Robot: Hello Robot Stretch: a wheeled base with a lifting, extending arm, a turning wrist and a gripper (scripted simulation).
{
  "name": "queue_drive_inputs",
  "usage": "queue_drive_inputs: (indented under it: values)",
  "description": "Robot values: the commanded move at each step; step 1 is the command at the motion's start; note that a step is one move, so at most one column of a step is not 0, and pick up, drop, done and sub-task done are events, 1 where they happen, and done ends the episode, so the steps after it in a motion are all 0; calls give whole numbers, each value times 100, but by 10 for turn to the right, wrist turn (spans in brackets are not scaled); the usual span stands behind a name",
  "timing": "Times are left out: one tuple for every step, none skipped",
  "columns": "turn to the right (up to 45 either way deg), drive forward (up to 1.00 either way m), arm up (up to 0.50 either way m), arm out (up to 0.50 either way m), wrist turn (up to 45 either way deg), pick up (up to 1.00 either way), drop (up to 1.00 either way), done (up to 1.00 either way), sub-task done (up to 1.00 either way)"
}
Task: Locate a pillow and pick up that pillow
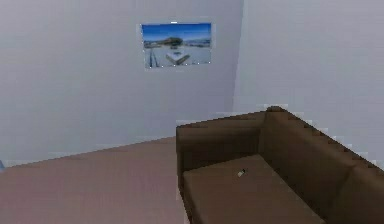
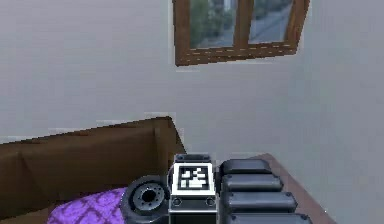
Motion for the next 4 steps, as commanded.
queue_drive_inputs:
  values:
    - [-270,0,0,0,0,0,0,0,0]
    - [0,0,0,10,0,0,0,0,0]
    - [0,0,0,0,450,0,0,0,0]
    - [0,0,0,0,450,0,0,0,0]
